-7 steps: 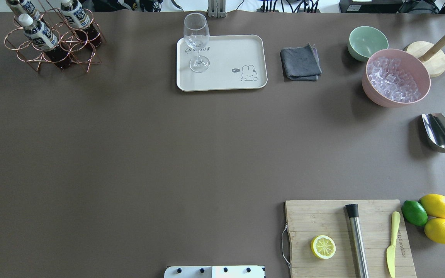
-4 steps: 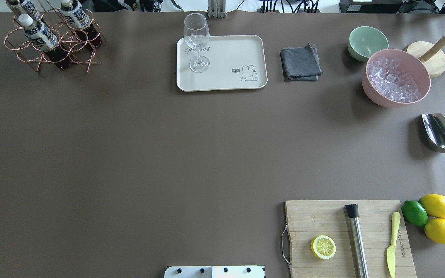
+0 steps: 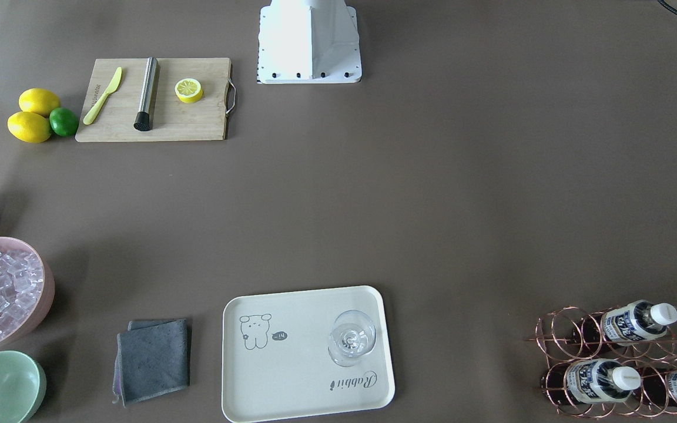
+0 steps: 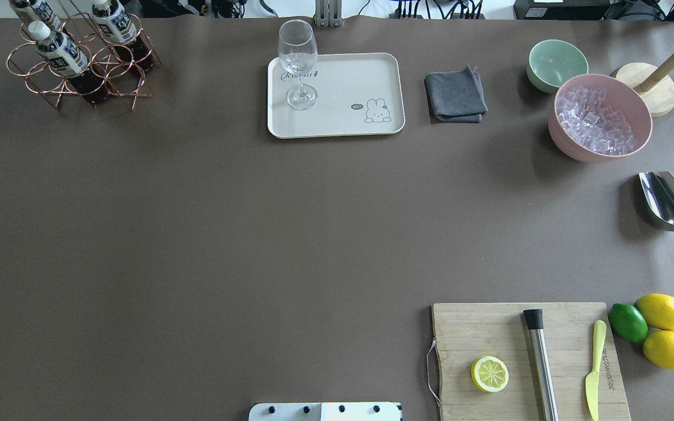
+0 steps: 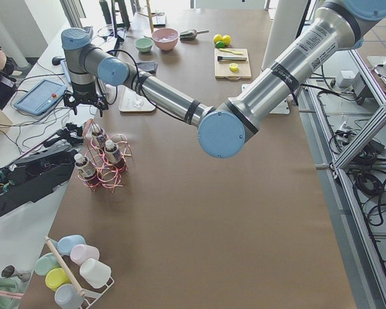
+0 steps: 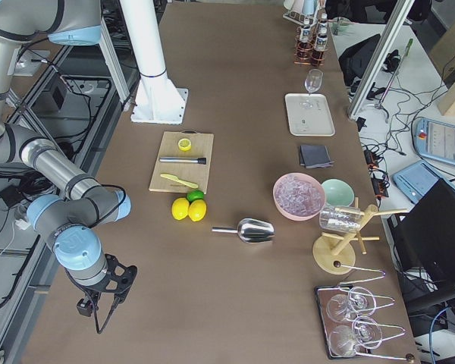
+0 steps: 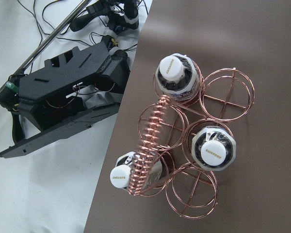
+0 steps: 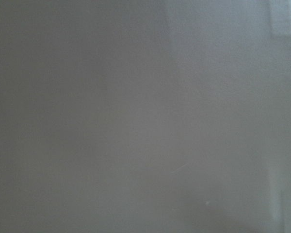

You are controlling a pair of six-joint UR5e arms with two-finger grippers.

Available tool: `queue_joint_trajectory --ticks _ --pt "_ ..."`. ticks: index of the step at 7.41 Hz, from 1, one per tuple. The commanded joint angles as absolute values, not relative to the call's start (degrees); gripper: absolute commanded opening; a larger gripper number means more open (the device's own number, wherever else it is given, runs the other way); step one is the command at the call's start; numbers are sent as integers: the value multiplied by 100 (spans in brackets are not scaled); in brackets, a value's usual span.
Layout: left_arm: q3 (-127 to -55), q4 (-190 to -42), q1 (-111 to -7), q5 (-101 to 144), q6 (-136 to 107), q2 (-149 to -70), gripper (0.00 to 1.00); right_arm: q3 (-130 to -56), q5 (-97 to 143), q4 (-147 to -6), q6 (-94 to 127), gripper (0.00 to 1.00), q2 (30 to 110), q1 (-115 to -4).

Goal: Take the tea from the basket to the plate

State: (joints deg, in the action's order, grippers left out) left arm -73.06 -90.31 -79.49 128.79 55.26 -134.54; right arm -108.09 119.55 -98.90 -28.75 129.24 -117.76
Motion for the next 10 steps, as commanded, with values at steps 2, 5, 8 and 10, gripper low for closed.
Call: queue_joint_trajectory --ticks 2,5,8,10 --pt "-7093 -9044 -7936 12955 5967 -13439 98 -10730 12477 -9633 -2900 99 12929 -11777" --pt "-6717 -9340 -7998 13034 6091 -13447 97 -10784 12349 -9345 -2900 99 12894 -11786" --pt "-6636 -9422 -7972 13043 6091 -13438 87 -10635 12419 -8072 -2909 99 12885 -11725" --pt "-6583 -9693 -7954 13034 6100 -13343 51 -10504 12550 -8095 -2927 99 13051 -11628"
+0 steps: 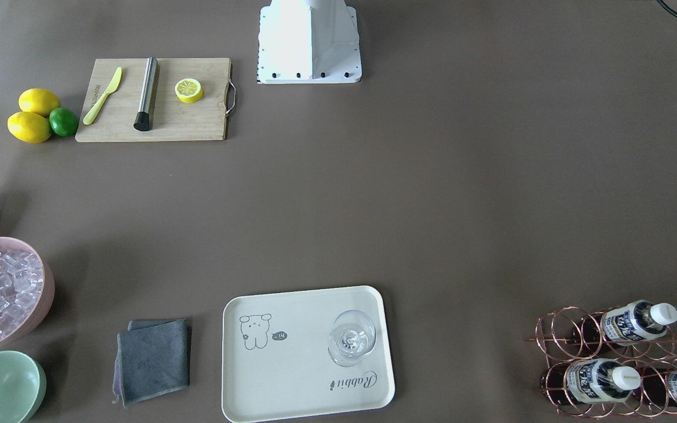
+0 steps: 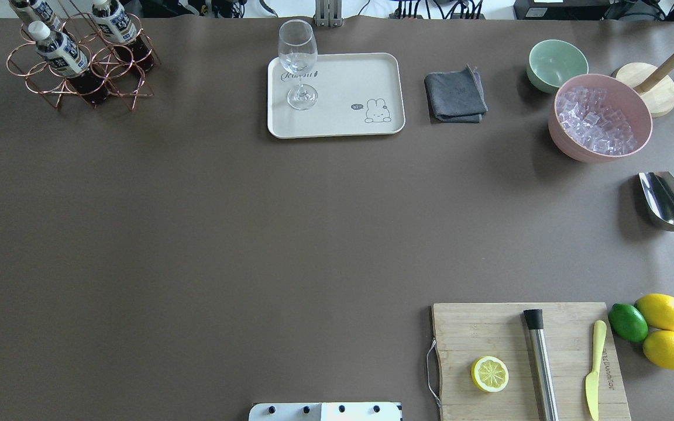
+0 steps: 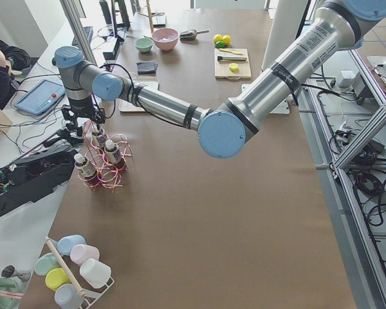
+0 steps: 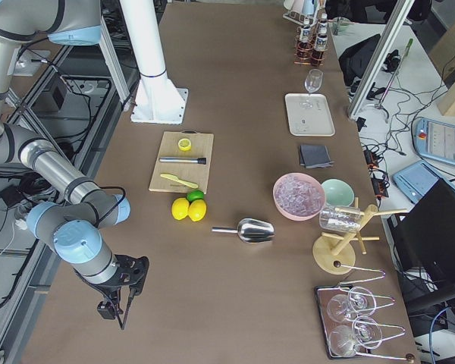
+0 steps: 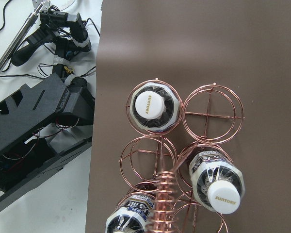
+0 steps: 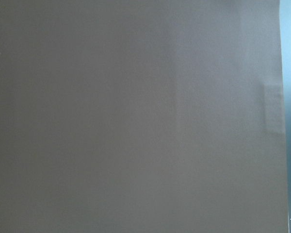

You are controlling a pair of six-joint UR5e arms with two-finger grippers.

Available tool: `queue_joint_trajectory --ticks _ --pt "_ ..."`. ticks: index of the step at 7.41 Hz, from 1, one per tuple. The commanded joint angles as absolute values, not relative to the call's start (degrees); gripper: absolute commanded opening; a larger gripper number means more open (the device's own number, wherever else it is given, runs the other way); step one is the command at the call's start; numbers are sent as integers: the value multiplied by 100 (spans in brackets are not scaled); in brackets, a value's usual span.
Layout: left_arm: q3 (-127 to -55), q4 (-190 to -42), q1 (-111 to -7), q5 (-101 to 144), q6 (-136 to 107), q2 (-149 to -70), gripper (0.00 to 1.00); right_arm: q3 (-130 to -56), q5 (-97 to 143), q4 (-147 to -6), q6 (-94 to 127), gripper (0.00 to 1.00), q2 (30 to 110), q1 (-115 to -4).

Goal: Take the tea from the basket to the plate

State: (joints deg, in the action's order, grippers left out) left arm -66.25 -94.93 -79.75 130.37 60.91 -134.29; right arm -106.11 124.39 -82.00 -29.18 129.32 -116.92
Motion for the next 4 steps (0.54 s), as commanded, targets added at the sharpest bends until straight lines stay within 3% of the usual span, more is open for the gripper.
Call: queue_joint_trajectory --ticks 1,2,4 --pt "-6583 -9729 -7954 13043 6091 -13324 17 -10477 12620 -8086 -2927 99 13121 -11628" --pt "-6583 -9721 -7954 13034 6021 -13324 0 -10477 12638 -8077 -2927 99 13122 -11637" --pt "-6644 -9712 -8015 13069 6047 -13377 0 -10529 12647 -8068 -2936 99 13183 -11645"
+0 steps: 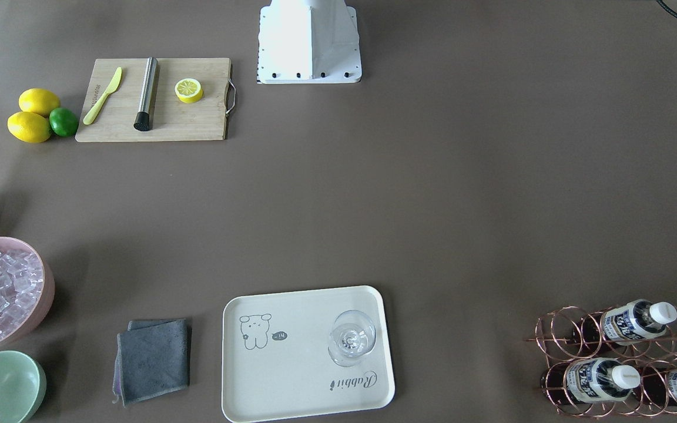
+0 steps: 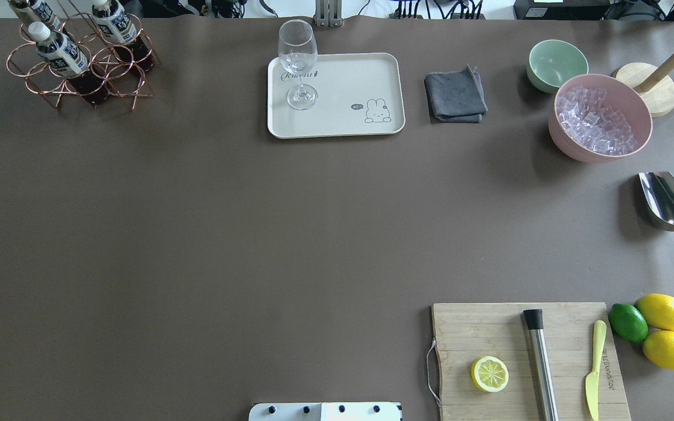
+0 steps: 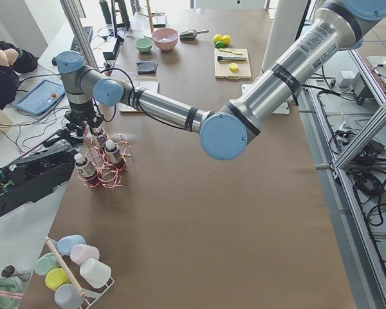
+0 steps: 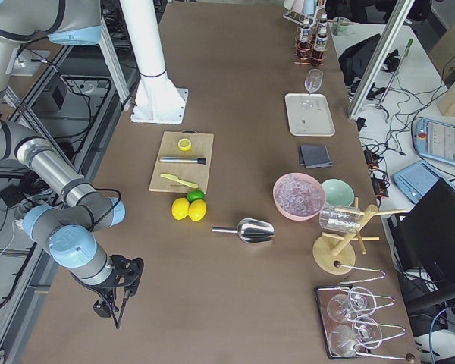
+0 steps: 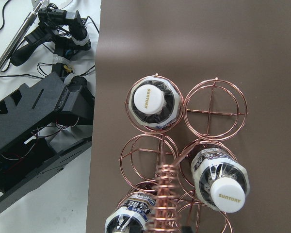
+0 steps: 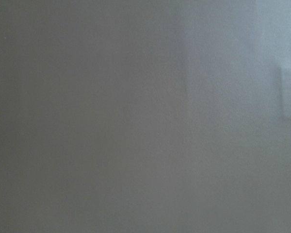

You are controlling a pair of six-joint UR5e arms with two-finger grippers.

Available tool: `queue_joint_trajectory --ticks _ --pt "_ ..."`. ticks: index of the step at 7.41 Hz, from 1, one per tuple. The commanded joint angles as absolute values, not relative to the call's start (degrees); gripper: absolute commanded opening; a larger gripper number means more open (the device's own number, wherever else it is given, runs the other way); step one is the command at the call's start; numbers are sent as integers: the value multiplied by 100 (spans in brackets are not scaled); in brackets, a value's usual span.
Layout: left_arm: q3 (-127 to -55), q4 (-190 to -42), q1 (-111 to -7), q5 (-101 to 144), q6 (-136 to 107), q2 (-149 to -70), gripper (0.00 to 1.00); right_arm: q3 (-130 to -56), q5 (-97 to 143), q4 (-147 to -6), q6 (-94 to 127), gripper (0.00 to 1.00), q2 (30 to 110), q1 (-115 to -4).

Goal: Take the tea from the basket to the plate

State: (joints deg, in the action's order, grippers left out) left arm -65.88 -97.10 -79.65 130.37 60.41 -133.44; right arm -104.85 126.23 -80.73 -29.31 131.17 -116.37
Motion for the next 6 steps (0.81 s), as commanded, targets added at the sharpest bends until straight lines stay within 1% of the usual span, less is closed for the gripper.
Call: queue_joint_trajectory --ticks 1,3,4,6 --pt "-6714 -9703 -8129 13287 6056 -13368 0 -10642 12665 -8068 -2970 99 13201 -11646" --pt "-7152 -9642 -8392 13359 6056 -13316 0 -11072 12674 -8077 -2988 99 13315 -11654" --pt "-7520 -9563 -8446 13359 6056 -13107 0 -11118 12674 -8068 -3110 99 13281 -11628" --pt "-8633 -9029 -8403 13359 6021 -12615 0 -11109 12683 -8068 -3226 99 13027 -11410"
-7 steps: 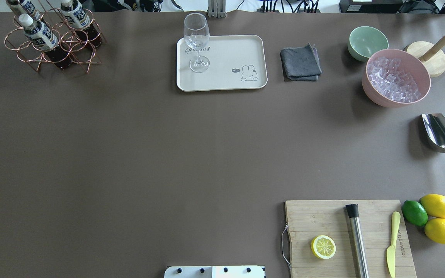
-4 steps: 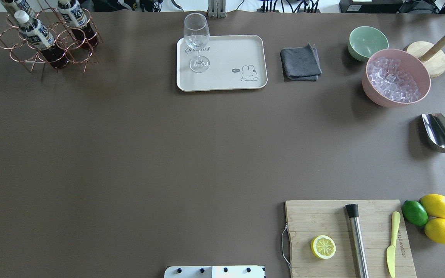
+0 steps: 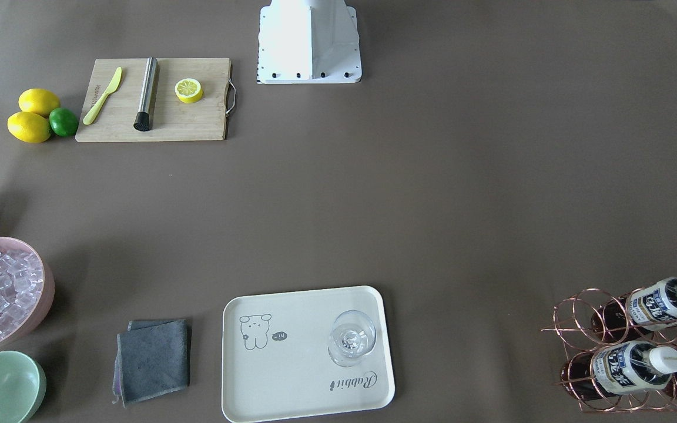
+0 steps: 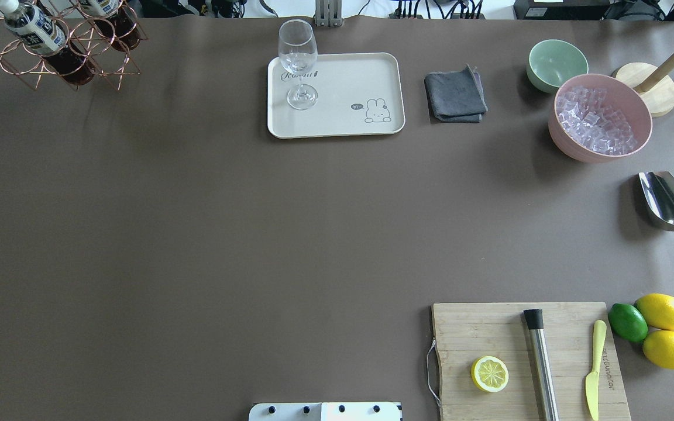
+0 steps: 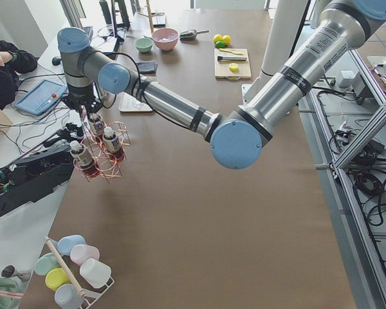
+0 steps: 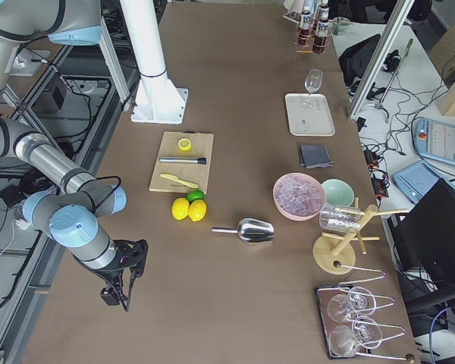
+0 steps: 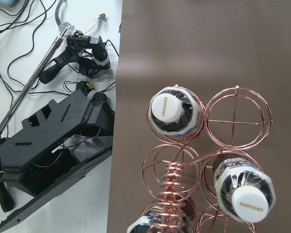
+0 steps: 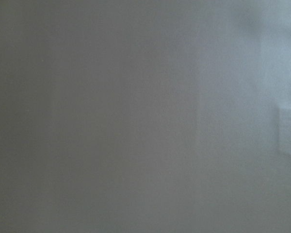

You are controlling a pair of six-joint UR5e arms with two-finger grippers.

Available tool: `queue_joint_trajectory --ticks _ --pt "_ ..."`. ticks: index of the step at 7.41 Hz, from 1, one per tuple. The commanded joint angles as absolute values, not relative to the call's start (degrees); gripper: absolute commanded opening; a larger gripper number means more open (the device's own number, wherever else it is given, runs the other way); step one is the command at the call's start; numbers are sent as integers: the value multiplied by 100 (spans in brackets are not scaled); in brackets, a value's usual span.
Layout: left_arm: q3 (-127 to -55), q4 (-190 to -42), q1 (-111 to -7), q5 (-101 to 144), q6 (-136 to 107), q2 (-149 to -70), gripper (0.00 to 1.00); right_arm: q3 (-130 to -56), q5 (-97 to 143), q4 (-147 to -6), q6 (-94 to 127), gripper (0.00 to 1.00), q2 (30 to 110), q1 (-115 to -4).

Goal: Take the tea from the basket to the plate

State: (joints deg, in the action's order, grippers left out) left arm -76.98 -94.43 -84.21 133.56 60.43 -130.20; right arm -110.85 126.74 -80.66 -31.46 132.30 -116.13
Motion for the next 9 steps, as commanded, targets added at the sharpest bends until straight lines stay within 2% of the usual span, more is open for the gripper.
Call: queue_joint_trajectory --ticks 1,3,6,9 --pt "-9275 -8635 -8368 13359 6021 -12421 0 -11092 12700 -8103 -3208 99 12799 -11086" --pt "-10340 -8115 -8350 13351 6021 -12025 0 -11083 12945 -8530 -3147 99 12413 -10925" --pt "-11063 -7858 -8350 13386 5725 -11804 0 -11083 13402 -8930 -2910 99 12085 -10705" --pt "-11863 -7840 -7597 13263 4300 -11593 0 -11100 13657 -8904 -2481 99 11883 -10531"
